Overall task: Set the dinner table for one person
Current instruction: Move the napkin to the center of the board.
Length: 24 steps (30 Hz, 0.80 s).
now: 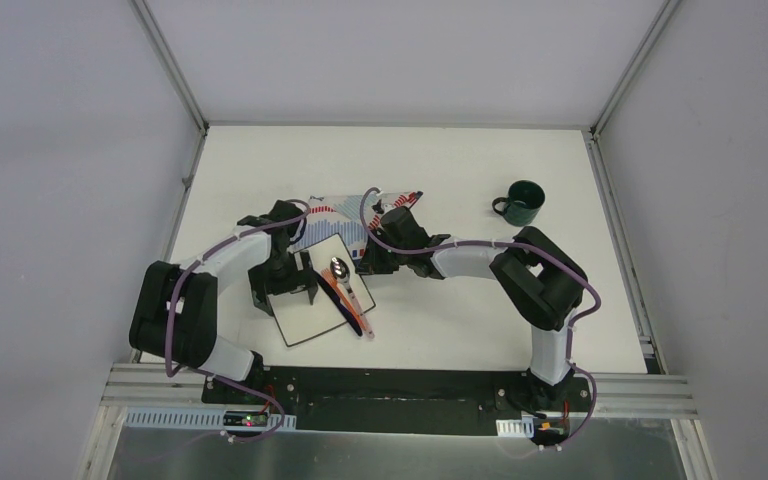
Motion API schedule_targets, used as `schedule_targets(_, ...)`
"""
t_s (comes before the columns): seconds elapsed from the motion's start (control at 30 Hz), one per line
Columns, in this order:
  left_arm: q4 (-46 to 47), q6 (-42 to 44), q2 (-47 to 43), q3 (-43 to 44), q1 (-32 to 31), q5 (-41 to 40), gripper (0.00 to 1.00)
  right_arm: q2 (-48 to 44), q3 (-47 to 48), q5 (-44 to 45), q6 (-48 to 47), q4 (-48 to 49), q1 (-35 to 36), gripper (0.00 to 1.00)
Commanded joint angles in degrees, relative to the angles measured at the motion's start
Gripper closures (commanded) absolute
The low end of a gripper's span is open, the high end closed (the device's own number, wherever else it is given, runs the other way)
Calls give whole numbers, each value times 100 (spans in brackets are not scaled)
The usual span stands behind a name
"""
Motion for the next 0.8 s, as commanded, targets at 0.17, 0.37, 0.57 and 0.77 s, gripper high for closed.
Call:
schedule_targets(0.17, 1476, -253, 737, -278, -528, 344, 3, 202, -48, -874, 127, -254, 362, 100)
schedule_targets(0.37, 913, -109, 927, 114, -532, -94, 2, 208, -72, -865, 138, -234, 355, 100)
schedule_targets(0.57, 590, 53, 1399, 470, -665, -631, 1, 172, -168, -868, 155, -126, 346, 100)
schedule_targets(0.77, 538, -308, 1448, 548, -965, -1378, 1, 133, -258, -929, 178, -29, 329, 100)
